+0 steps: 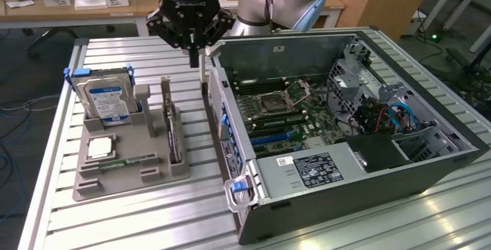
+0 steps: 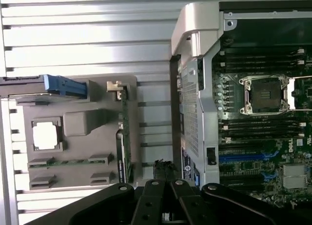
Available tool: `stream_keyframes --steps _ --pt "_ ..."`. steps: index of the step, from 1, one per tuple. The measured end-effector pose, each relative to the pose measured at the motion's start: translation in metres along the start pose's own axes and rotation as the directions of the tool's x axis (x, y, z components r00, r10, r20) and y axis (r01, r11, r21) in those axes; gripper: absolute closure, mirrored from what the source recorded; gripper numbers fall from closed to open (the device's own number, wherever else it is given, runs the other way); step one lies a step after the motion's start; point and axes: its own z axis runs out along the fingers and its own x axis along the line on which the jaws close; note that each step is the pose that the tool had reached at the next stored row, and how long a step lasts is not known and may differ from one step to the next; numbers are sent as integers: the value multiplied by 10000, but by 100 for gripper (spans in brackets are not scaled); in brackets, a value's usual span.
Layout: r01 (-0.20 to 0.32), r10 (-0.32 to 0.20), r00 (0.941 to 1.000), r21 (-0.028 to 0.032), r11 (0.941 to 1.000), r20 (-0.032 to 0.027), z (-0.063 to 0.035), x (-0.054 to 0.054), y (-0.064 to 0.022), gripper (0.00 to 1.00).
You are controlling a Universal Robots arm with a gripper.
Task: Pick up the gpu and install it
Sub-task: 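Reach for the gpu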
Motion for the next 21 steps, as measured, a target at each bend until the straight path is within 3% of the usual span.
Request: stream_keyframes --steps 21 --pt "1 -1 10000 19 10000 1 -9 637 -65 90"
